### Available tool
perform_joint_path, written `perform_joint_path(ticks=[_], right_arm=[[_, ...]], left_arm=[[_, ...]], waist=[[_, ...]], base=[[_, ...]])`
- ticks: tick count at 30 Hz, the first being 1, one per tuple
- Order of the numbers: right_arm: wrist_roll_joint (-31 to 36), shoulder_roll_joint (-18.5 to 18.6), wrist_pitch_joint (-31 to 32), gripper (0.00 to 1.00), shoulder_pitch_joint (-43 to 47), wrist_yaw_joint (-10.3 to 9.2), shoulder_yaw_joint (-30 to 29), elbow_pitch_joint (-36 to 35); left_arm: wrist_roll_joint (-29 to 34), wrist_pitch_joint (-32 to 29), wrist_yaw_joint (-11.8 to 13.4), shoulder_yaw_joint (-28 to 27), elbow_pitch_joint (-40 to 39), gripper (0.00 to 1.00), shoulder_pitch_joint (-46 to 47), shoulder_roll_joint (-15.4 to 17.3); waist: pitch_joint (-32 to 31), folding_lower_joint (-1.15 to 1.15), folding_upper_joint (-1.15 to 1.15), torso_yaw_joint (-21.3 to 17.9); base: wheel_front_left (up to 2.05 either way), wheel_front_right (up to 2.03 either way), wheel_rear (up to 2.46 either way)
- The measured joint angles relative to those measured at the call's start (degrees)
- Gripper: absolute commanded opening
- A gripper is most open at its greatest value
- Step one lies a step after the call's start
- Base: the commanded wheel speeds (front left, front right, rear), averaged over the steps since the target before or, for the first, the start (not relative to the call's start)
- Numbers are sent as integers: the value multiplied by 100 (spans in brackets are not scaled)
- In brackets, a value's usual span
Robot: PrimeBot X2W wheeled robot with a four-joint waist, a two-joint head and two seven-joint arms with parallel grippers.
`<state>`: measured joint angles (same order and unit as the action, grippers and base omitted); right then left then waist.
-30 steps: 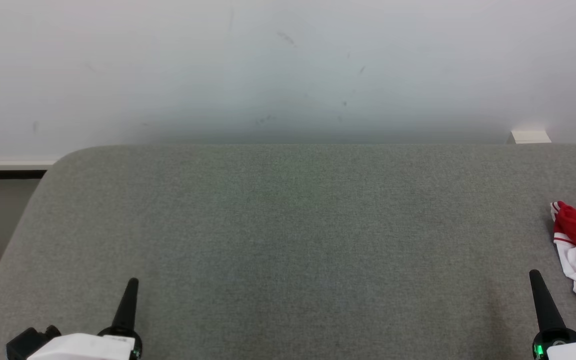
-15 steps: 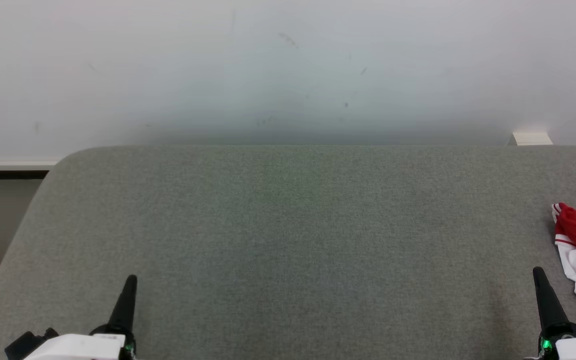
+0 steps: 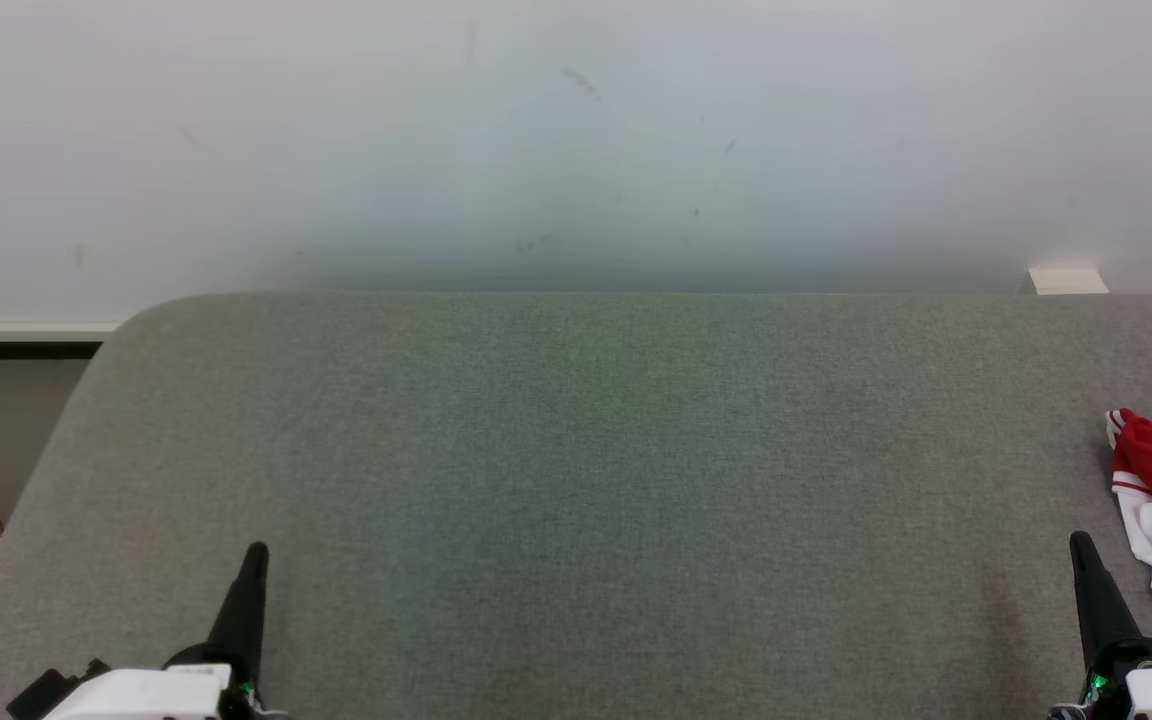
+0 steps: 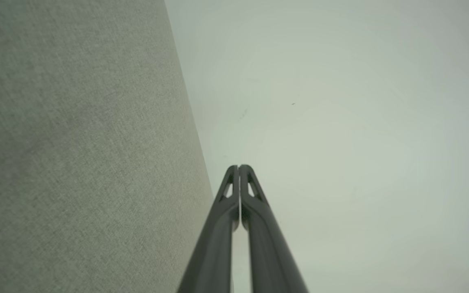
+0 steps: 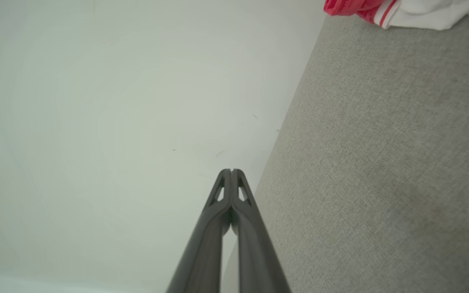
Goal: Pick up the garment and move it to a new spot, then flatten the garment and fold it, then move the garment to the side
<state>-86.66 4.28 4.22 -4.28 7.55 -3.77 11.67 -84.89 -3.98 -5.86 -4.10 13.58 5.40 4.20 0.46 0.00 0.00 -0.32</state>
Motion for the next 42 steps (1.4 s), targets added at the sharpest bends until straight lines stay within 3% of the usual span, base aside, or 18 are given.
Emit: perform_joint_path(ticks=[20,42], right_arm=[[-713,-9,59,0,-149,0,-65,229],[-706,-40,99,0,-151,0,-115,233]], left_arm=[[-758,-212,-168,-188,46,0,53,-100],[-786,-224,-168,-207,47,0,58,-114]], waist=[[-28,0,0,32],[-28,0,0,32]], base=[[0,0,0],[0,0,0]])
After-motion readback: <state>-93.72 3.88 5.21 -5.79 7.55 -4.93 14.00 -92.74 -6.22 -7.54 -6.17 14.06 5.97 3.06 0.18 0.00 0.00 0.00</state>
